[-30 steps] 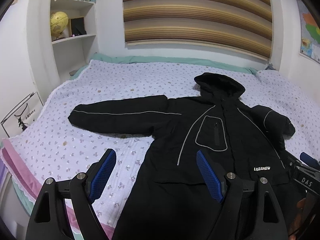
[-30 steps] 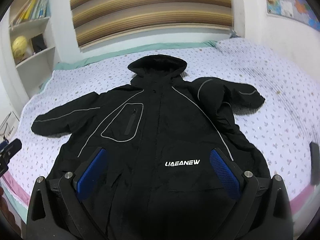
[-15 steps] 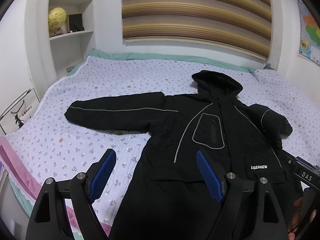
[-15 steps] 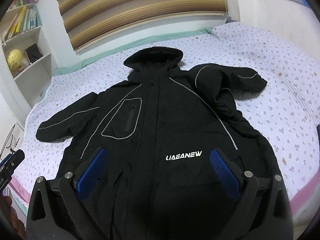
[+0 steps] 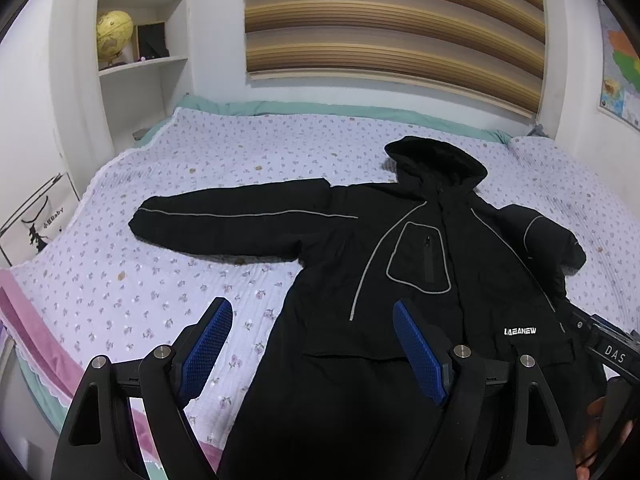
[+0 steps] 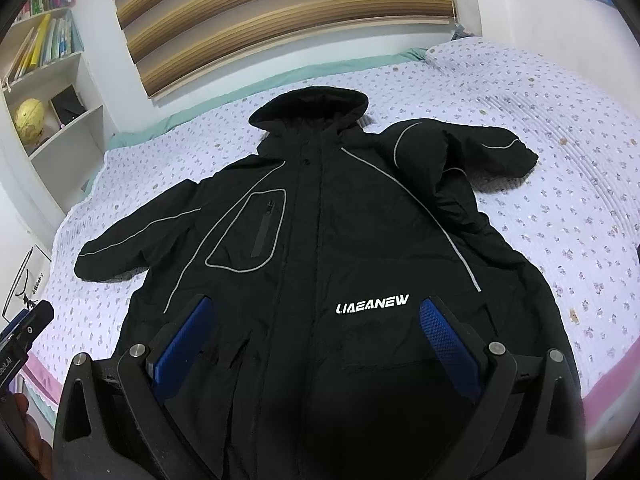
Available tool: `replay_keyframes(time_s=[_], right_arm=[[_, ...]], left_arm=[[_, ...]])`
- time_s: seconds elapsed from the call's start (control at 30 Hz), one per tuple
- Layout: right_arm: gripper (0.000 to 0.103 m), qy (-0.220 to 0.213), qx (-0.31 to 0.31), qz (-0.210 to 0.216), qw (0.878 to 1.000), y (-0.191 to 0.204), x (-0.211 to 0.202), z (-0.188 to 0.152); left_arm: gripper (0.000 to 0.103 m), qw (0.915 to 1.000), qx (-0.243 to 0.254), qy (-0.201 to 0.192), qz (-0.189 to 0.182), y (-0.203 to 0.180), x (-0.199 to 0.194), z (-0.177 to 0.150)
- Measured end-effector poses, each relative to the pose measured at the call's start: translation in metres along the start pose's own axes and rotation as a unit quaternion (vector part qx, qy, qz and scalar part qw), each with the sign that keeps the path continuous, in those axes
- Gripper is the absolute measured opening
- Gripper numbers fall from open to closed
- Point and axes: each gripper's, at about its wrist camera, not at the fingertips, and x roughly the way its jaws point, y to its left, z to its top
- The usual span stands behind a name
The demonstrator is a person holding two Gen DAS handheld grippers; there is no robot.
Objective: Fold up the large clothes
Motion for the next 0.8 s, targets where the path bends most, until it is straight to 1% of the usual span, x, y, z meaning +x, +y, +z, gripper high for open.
replay_keyframes(time_s=[0.43, 0.67, 0.8], right_arm=[[0.103, 0.000, -0.010, -0.003, 1.000, 0.007, 0.002, -0.003], [0.103, 0.001, -0.024, -0.001, 1.000, 0.021, 0.006, -0.006], [0.103, 0.009, -0.035, 0.009, 0.999, 0.033, 0.011, -0.008]], left_arm=[[0.083, 1.0000, -0.004, 0.006, 0.004, 0.006, 0.004, -0.005], [0.083, 0.9998, -0.007, 0.014, 0.008, 0.012, 0.011, -0.006], [0.083, 0.9996, -0.017, 0.021, 0.012, 0.020, 0.017, -0.009]])
